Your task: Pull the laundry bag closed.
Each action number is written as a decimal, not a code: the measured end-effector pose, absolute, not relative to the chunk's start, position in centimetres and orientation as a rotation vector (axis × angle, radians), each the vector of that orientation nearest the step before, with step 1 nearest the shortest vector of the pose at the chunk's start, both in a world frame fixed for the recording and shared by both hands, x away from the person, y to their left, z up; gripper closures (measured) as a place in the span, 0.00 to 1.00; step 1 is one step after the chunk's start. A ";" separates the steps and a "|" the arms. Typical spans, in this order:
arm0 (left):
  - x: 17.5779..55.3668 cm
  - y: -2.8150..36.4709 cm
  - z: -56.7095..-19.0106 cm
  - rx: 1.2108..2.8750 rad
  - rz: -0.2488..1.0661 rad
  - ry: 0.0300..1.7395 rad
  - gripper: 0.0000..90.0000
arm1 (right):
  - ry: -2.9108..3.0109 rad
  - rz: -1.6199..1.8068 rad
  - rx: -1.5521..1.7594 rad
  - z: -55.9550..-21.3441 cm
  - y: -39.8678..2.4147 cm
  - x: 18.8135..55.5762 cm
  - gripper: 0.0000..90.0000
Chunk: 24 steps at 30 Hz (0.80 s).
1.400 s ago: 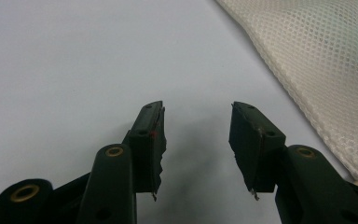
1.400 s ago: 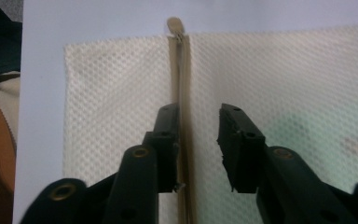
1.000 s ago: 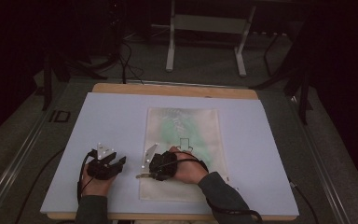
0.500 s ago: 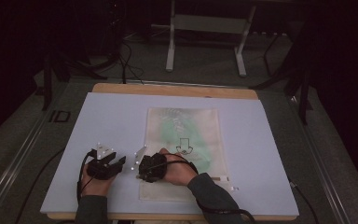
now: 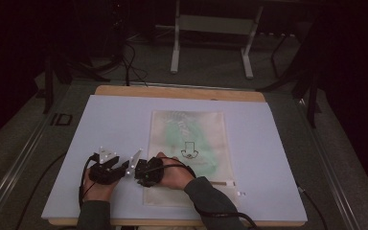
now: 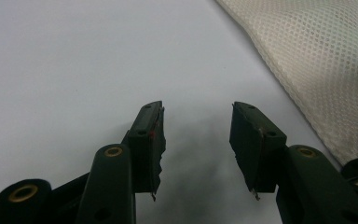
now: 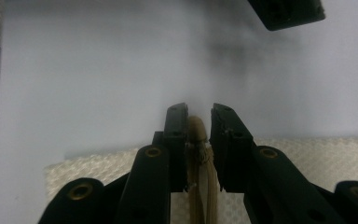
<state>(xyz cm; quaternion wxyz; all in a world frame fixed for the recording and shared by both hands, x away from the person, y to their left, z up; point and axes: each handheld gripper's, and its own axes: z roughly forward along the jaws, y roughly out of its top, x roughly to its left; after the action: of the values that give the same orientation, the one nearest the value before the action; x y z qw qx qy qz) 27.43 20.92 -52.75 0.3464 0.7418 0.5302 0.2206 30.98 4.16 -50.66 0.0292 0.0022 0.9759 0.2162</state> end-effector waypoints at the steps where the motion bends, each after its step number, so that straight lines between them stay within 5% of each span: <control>1: 27.4 20.9 -52.8 1.922 0.572 1.376 0.60 | 3.013 0.657 0.006 -50.8 4.3 31.0 0.86; 24: 27.4 20.9 -52.8 1.928 0.568 1.375 0.60 | 2.965 0.824 0.032 -49.2 1.9 30.9 0.90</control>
<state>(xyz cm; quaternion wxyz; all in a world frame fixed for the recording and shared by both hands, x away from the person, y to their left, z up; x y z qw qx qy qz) 27.43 20.91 -52.76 0.3461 0.7428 0.5297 0.2188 30.93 1.92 -49.23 0.0322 0.0104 0.9629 0.2677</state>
